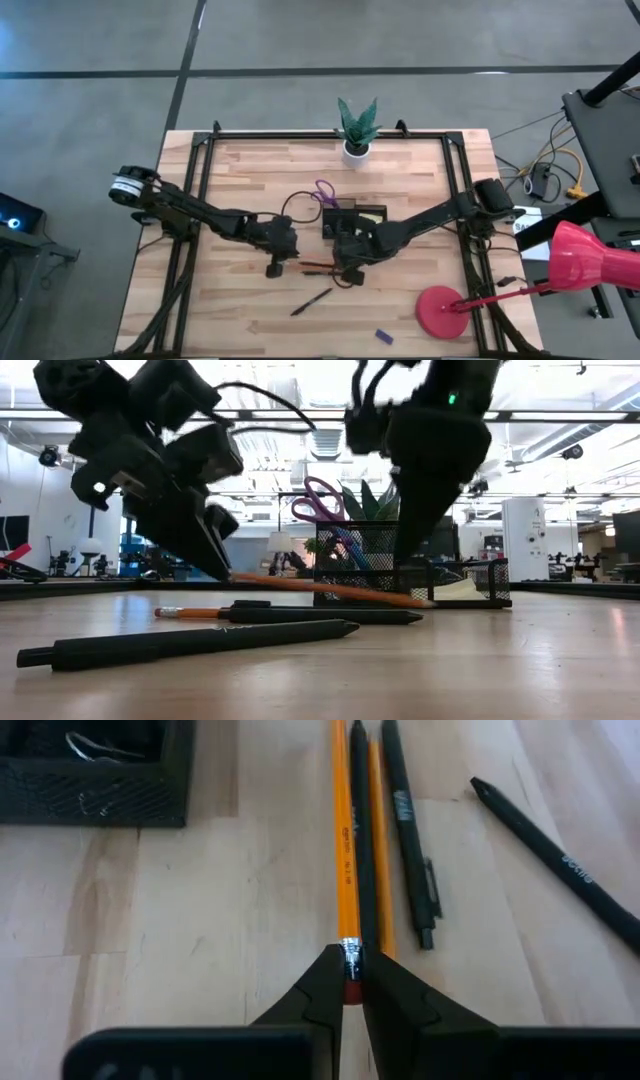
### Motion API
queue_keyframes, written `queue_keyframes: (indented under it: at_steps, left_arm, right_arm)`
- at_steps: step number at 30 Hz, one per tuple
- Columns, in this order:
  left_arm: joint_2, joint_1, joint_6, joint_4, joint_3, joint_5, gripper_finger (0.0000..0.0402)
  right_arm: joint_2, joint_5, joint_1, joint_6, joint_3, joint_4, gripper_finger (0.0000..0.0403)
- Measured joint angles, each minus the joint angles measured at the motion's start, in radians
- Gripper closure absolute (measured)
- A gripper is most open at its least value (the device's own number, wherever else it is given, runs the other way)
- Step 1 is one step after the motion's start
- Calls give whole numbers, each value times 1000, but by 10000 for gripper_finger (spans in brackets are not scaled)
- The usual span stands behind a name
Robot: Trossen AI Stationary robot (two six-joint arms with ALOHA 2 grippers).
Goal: Pick and place office supplies into organizer
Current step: Put the top orange pencil into the black organizer
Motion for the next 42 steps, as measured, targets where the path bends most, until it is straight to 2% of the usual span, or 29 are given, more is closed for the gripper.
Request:
queue_keyframes:
  at_steps: [5, 12, 18, 21, 26, 28, 37, 42]
  left_arm:
    - [-101, 0, 99, -198, 69, -134, 387]
    - [-256, 1, 376, -554, 289, -392, 394]
    - [-245, 22, 649, -788, 516, -587, 395]
    - [-190, 48, 748, -912, 612, -614, 395]
    - [-58, 84, 826, -1137, 744, -660, 396]
    - [-13, 86, 840, -1173, 778, -686, 395]
    - [115, 85, 894, -1200, 876, -708, 395]
    - [144, 77, 984, -1191, 917, -713, 394]
  right_arm:
    - [-52, 225, 47, 179, 69, -202, 394]
    - [-116, 517, 152, 655, 161, -477, 394]
    - [-120, 679, 223, 955, 203, -553, 394]
    - [-116, 690, 246, 1007, 201, -556, 394]
    - [-110, 693, 276, 1028, 201, -561, 394]
    - [-108, 693, 289, 1045, 201, -562, 394]
    - [-108, 718, 323, 1101, 192, -562, 394]
    - [-108, 718, 325, 1101, 191, -561, 394]
